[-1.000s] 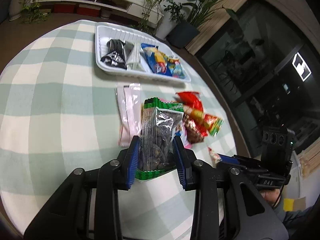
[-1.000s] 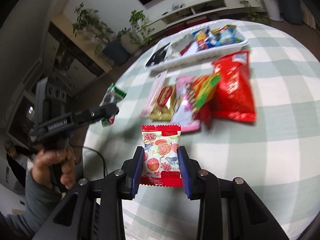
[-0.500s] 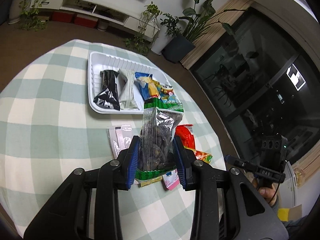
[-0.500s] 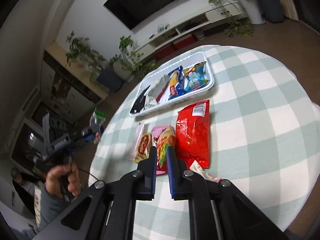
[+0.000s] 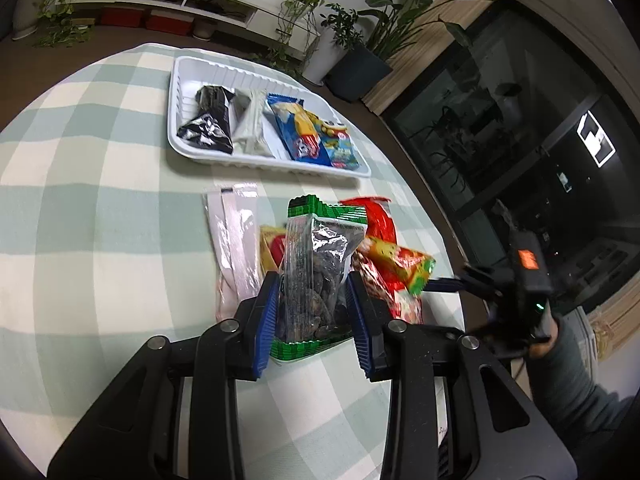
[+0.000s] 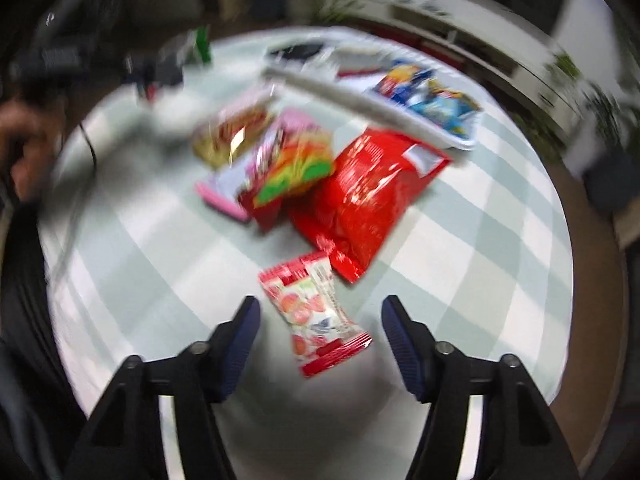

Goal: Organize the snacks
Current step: 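Lift the nut bag and cookie packet and carry both toward the white tray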

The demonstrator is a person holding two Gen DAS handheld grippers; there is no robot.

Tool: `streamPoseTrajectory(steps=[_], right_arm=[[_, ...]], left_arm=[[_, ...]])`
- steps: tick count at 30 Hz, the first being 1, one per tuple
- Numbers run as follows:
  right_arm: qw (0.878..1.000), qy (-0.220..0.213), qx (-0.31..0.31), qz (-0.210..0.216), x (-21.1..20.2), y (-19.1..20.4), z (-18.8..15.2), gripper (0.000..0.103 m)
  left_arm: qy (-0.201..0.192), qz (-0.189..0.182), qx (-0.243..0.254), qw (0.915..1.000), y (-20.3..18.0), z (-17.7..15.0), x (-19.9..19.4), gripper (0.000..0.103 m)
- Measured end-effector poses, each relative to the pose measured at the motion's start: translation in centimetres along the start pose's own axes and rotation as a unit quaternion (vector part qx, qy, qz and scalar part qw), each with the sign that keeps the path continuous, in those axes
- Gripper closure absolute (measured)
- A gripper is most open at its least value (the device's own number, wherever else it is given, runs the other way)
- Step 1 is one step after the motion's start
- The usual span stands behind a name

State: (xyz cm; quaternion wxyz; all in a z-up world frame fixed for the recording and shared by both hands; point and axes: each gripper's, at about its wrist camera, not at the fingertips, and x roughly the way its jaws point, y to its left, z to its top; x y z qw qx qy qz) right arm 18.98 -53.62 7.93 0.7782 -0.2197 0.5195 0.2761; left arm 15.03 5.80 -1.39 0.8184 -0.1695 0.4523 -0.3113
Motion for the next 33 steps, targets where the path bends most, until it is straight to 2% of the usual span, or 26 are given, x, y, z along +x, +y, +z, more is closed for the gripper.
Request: streamPoseTrajectory(steps=[2, 4, 6, 9, 11, 15, 19, 23, 26, 28, 32, 33], right_arm=[[0.999, 0.024, -0.005, 0.024, 1.3, -0.5, 0.3, 0.047], [0.999, 0.027, -0.003, 0.037, 1.4, -0.6, 0.3, 0.048], [0.999, 0.032, -0.004, 0.039, 1.3, -0.4, 0.2, 0.052], [0.999, 0.033, -0.001, 0.043, 0.9, 0.2, -0.2, 0.065], [0.999, 0.031, 0.006, 0.042, 0.7, 0.6, -0.5, 0.068], [0.998, 0.018, 0.027, 0.054, 0.0, 1.5, -1.0, 0.071], [0.992, -0.034, 0.082, 0.093, -2.4, 2.3, -1.3, 0.071], [0.97, -0.101, 0.15, 0.164, -5.2, 2.0, -1.0, 0.071], [0.942, -0.15, 0.191, 0.231, -7.2, 1.6, -0.4, 0.071], [0.926, -0.173, 0.213, 0.259, -8.0, 0.5, 0.5, 0.071], [0.902, -0.21, 0.268, 0.266, -9.2, -3.0, 1.9, 0.071], [0.892, -0.222, 0.294, 0.262, -9.4, -4.7, 2.3, 0.071]], left_arm=[[0.003, -0.002, 0.0, 1.0, -0.1, -0.5, 0.0, 0.072], [0.005, -0.001, 0.0, 1.0, 0.0, -0.9, 0.1, 0.072], [0.008, 0.001, -0.002, 1.0, 0.2, -1.3, 0.1, 0.072], [0.012, 0.002, -0.001, 0.9999, 0.3, -1.5, 0.6, 0.072], [0.015, 0.0, 0.002, 0.9999, 0.0, -1.6, 0.8, 0.072], [0.021, -0.002, 0.013, 0.9997, -0.9, -2.0, 1.4, 0.072], [0.027, -0.01, 0.019, 0.9994, -1.9, -3.1, 2.0, 0.072], [0.035, -0.025, 0.026, 0.9987, -3.2, -3.9, 2.9, 0.072], [0.031, -0.035, 0.027, 0.9985, -3.7, -3.6, 3.1, 0.072], [0.024, -0.037, 0.027, 0.9987, -3.7, -2.6, 2.9, 0.072], [-0.006, -0.031, 0.029, 0.9991, -3.0, 1.4, 1.4, 0.072], [-0.016, -0.028, 0.028, 0.9991, -2.7, 2.8, 0.9, 0.072]])
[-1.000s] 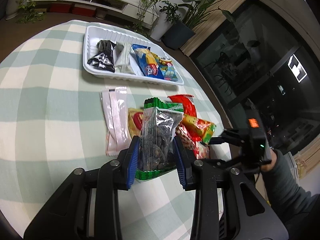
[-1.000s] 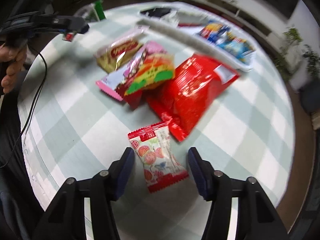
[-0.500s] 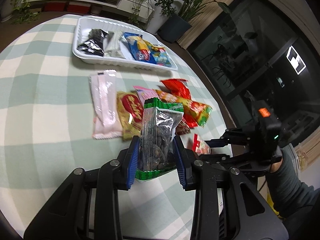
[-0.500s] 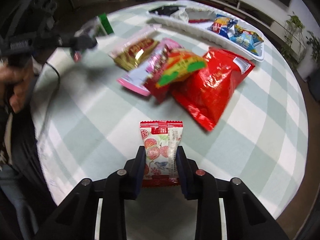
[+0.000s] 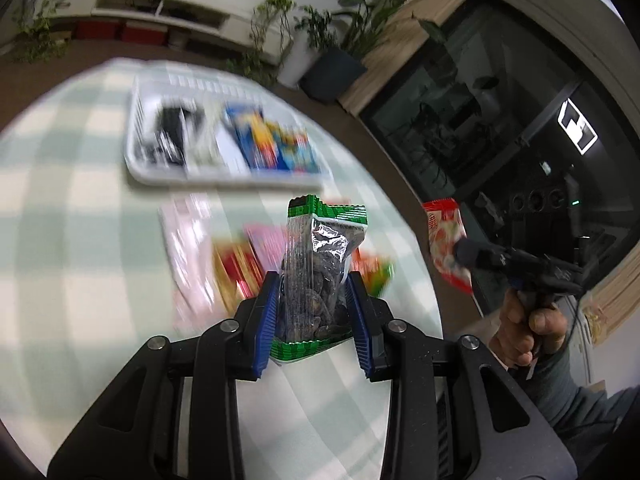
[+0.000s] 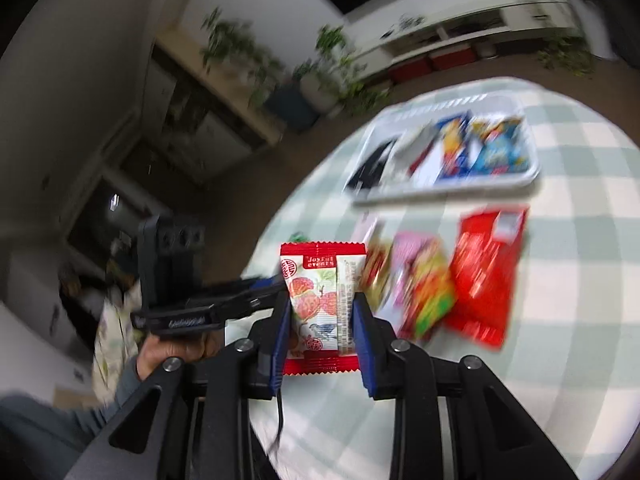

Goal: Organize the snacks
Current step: 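Lower the nut bag and cookie packet into the tray, open both grippers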

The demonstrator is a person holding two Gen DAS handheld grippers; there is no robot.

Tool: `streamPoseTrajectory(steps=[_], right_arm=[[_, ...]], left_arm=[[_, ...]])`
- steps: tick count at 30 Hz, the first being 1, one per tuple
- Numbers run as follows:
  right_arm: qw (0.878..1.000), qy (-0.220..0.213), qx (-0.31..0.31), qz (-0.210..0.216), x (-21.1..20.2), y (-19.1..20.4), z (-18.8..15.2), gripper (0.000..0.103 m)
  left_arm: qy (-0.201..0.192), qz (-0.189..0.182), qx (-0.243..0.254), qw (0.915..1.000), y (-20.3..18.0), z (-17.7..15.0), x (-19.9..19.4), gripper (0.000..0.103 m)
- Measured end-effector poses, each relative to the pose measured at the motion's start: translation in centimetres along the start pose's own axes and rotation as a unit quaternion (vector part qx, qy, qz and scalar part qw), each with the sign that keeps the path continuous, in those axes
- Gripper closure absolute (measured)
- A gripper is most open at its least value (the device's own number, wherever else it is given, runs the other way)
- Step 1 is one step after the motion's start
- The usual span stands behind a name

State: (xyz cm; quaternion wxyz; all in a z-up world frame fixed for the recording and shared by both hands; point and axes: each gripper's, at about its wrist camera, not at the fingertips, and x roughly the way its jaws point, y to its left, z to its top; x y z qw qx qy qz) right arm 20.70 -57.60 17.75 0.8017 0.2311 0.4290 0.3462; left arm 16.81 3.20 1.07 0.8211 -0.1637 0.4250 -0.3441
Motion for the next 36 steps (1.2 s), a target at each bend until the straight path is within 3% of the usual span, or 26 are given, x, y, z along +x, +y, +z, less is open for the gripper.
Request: streamPoseTrajectory(steps=[4, 7, 12, 15, 19, 23, 33, 36], right_arm=[[0.994, -0.069, 0.082, -0.022, -1.5, -3.5, 5.0, 0.071], [0.991, -0.091, 0.079, -0.055, -1.2, -4.2, 8.7, 0.071], [0.993, -0.061, 0.04, -0.097, 3.4, -3.9, 14.1, 0.071], [0.992, -0.021, 0.015, -0.127, 7.5, -3.8, 15.2, 0.071], [0.985, 0.031, -0.029, -0.17, 12.9, -3.9, 15.5, 0.071], [0.978, 0.057, -0.058, -0.193, 16.2, -3.8, 14.9, 0.071], [0.966, 0.09, -0.073, -0.233, 20.3, -5.1, 13.7, 0.071], [0.965, 0.091, -0.067, -0.236, 20.7, -5.7, 13.5, 0.07]], left_arm=[[-0.025, 0.022, -0.001, 0.9994, 1.9, 5.6, -1.0, 0.072], [-0.031, 0.042, -0.015, 0.9985, 4.1, 9.4, -0.5, 0.072], [-0.029, 0.084, -0.035, 0.9954, 8.0, 14.4, 2.3, 0.072], [-0.01, 0.11, -0.035, 0.9933, 9.9, 15.9, 4.9, 0.072], [0.023, 0.143, -0.014, 0.9893, 10.9, 16.5, 8.6, 0.072], [0.04, 0.164, -0.004, 0.9856, 11.6, 15.9, 11.3, 0.072], [0.05, 0.185, 0.008, 0.9813, 12.2, 15.1, 13.3, 0.069], [0.052, 0.185, 0.008, 0.9812, 11.9, 14.8, 13.2, 0.064]])
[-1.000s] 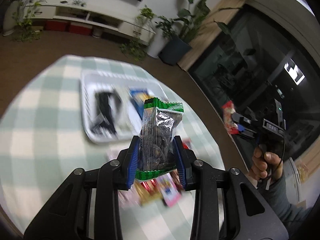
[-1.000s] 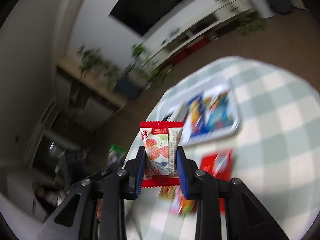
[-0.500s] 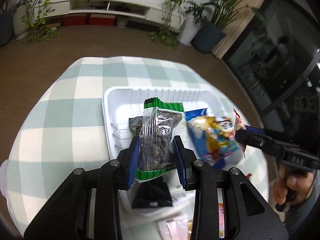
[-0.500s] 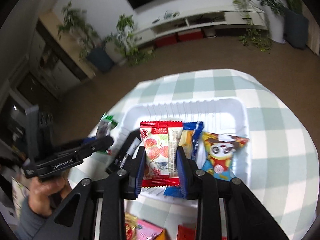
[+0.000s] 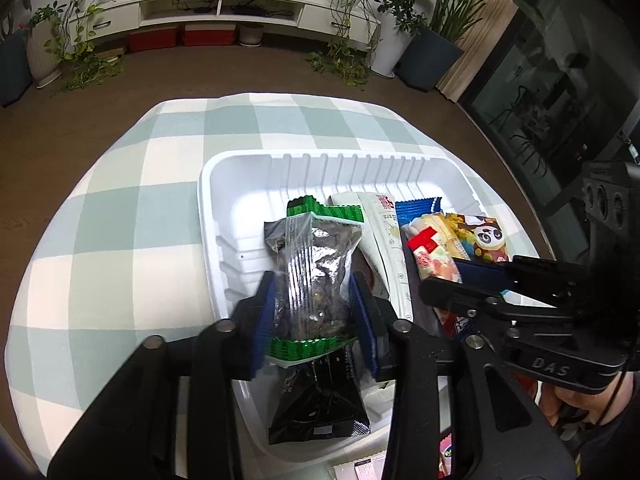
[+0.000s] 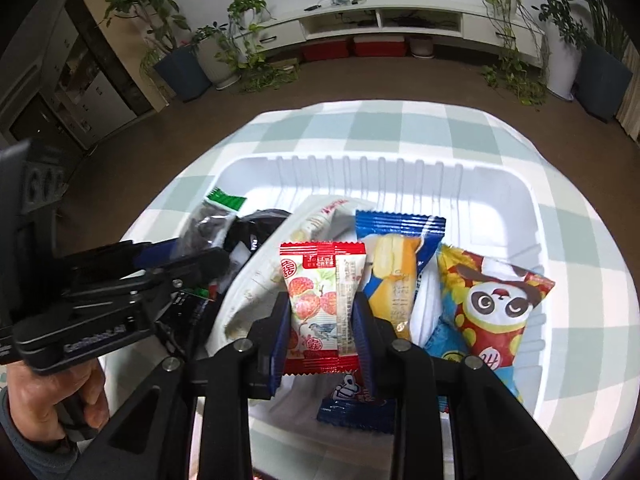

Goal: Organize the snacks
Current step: 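Lower the nut bag and cookie packet into the tray, open both grippers, then withdraw both tools from the tray back over the remaining snacks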

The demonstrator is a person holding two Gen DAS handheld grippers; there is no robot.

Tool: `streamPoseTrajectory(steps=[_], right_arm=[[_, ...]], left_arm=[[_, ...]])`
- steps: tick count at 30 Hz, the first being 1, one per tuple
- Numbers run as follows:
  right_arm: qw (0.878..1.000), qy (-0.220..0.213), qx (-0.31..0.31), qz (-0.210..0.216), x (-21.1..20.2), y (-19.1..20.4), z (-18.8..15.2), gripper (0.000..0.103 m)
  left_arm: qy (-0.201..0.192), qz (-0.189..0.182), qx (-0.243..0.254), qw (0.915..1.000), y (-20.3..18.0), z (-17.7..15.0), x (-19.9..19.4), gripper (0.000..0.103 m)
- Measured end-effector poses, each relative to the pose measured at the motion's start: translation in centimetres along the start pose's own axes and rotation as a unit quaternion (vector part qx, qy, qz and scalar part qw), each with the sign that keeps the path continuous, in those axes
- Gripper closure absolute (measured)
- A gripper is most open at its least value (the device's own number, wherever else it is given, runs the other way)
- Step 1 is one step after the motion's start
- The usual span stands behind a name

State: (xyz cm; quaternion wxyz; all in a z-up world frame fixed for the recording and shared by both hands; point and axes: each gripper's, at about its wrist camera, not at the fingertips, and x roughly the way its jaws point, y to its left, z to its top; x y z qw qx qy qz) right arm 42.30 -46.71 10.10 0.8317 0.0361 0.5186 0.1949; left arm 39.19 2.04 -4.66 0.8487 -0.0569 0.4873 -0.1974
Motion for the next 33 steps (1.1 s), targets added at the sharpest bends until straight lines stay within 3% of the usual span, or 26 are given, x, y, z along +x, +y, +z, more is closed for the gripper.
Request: streamPoseTrajectory(steps=[4, 13, 16, 24, 27, 29, 33], right_arm=[[1.0, -0.001, 0.002, -0.001, 0.4, 0.0, -0.3, 0.068], [1.0, -0.005, -0.002, -0.002, 0.4, 0.3, -0.4, 0.063], [1.0, -0.008, -0.005, -0.002, 0.0, 0.5, -0.4, 0.056], [0.999, -0.035, -0.005, 0.003, -3.6, 0.6, -0.4, 0.036], [0.998, -0.06, 0.014, 0.033, -6.5, 0.0, -0.7, 0.027], [0.995, -0.079, 0.026, 0.059, -8.5, -0.4, -1.3, 0.019], [0.983, -0.115, 0.071, 0.126, -12.6, -1.7, -4.2, 0.007]], left_arm=[[0.001, 0.0, -0.003, 1.0, 0.0, -0.4, 0.1, 0.056], [-0.011, 0.003, 0.0, 0.9999, -0.2, -1.0, -1.2, 0.054], [-0.022, 0.004, 0.0, 0.9998, -0.4, -1.2, -2.3, 0.054], [-0.061, -0.006, 0.005, 0.9981, -1.6, -3.0, -7.2, 0.034], [-0.075, -0.018, -0.004, 0.997, -1.9, -4.6, -9.1, 0.025], [-0.078, -0.024, -0.007, 0.9966, -2.1, -5.9, -10.0, 0.013], [-0.074, -0.03, -0.019, 0.9966, -2.4, -9.2, -11.3, 0.001]])
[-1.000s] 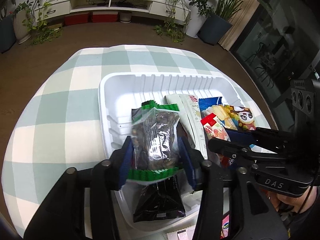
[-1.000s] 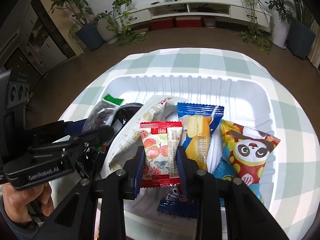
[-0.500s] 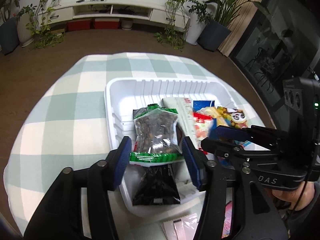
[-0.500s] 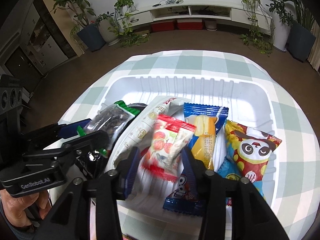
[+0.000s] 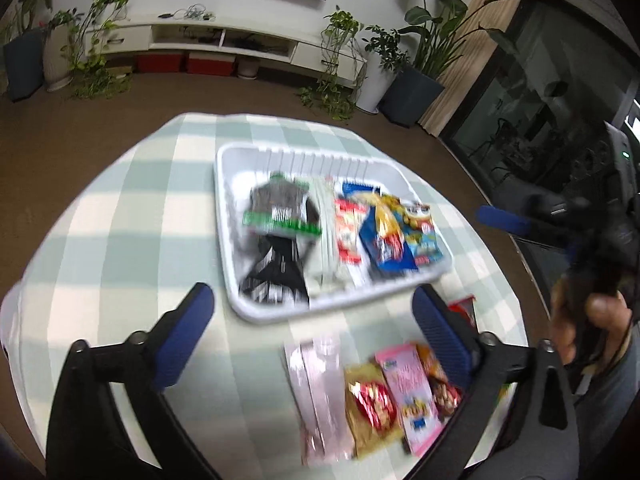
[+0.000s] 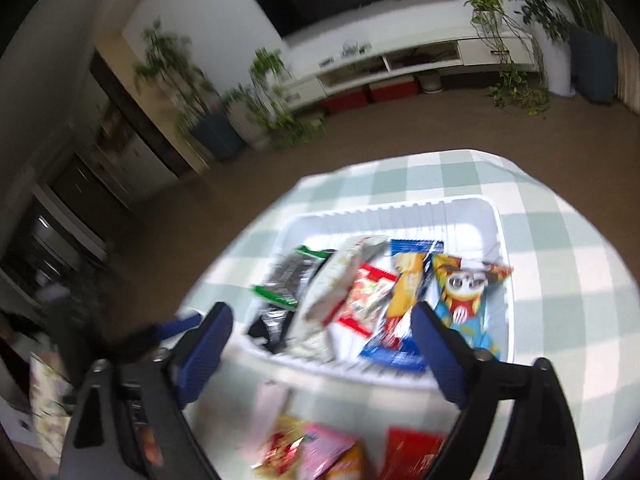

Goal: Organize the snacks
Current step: 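Withdraw both tools from the tray back over the remaining snacks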

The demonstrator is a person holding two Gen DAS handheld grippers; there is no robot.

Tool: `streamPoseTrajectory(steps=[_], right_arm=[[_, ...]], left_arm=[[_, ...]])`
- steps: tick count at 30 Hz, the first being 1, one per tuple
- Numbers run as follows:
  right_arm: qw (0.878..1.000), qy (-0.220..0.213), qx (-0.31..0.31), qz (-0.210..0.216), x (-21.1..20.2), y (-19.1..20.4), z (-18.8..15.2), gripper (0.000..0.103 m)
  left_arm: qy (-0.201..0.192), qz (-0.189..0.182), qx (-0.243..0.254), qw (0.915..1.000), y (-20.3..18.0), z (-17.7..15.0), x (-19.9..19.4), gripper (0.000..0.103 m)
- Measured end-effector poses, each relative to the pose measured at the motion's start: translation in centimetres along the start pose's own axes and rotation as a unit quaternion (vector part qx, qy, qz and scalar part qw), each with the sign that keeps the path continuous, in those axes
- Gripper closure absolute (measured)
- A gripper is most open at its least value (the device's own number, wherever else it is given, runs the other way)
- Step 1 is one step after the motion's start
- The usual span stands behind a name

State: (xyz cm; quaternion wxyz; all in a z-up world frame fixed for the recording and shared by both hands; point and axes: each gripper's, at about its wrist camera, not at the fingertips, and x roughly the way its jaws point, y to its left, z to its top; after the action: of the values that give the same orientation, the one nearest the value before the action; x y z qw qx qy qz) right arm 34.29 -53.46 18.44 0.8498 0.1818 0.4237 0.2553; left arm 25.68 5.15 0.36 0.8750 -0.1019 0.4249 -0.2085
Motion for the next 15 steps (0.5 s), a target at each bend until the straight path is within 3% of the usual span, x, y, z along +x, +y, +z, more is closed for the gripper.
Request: streamPoseTrajectory(steps=[6, 10, 15], right_arm=[[0.994, -0.039, 0.074, 0.069, -5.3, -1.9, -6.5, 0.0], [0.994, -0.046, 0.083, 0.046, -7.0, -2.8, -12.0, 0.0], [0.995, -0.043, 0.092, 0.009, -7.6, -3.7, -17.0, 0.003]], left_arm=[[-0.034, -0.004, 0.009, 0.9994, -0.6, -5.7, -3.0, 0.0], [-0.044, 0.005, 0.019, 0.9989, -1.1, -10.4, -4.2, 0.0], [0.008, 0.009, -0.031, 0.9995, -0.2, -14.5, -3.3, 0.0]])
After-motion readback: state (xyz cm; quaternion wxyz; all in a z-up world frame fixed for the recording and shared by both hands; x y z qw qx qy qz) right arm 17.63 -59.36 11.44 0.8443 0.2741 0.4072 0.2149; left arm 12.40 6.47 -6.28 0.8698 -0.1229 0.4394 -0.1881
